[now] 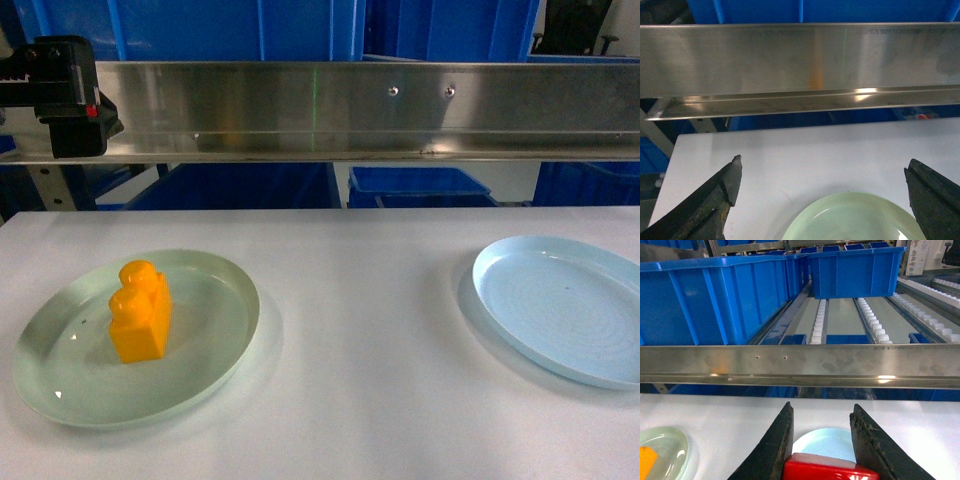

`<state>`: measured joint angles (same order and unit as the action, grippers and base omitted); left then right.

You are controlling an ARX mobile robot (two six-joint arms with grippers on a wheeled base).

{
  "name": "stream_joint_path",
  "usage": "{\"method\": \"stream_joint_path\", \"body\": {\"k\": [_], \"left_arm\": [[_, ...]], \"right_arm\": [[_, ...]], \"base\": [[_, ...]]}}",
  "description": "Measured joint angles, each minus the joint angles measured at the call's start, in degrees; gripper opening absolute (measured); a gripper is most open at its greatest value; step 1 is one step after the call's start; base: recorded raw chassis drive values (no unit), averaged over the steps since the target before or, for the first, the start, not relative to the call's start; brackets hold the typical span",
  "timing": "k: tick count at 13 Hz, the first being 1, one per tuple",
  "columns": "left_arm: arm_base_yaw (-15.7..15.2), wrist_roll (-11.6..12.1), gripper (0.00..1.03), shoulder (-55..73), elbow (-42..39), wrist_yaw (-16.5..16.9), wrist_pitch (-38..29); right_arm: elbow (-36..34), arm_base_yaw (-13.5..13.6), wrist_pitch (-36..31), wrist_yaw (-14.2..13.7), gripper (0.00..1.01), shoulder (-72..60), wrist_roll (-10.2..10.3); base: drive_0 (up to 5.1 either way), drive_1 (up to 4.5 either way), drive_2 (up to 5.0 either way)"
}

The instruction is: Sort and place red and yellow blocks in left bins

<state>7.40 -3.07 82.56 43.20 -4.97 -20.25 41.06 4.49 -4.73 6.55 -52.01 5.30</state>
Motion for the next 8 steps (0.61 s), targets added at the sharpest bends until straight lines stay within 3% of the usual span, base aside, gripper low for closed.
{"method": "stream_joint_path", "body": {"k": [2, 3, 4, 5, 8], "left_arm": [[0.0, 0.0, 0.98, 0.0, 0.0, 0.0, 0.0], [-0.1, -0.5, 0.98, -0.9, 0.3, -0.5, 4.5], [0.0, -3.2, 0.98, -3.8, 1.5, 0.0, 12.2], [2.7, -10.7, 0.98, -2.3, 13.0, 0.1, 21.1], [6.4, -18.2, 0.98, 4.0, 14.6, -0.1, 34.4]], "right_arm": [[0.0, 0.0, 0.0, 0.0, 0.28, 0.0, 0.0], [0.0, 0.0, 0.0, 0.0, 0.28, 0.0, 0.0], [0.0, 0.0, 0.0, 0.0, 0.28, 0.0, 0.0], [0.0, 0.0, 0.0, 0.1, 0.28, 0.0, 0.0], [0.0, 0.0, 0.0, 0.1, 0.28, 0.0, 0.0]], "base": [[0.0, 0.00, 0.0], [0.0, 0.00, 0.0], [0.0, 0.00, 0.0], [0.0, 0.00, 0.0], [0.0, 0.00, 0.0]]}}
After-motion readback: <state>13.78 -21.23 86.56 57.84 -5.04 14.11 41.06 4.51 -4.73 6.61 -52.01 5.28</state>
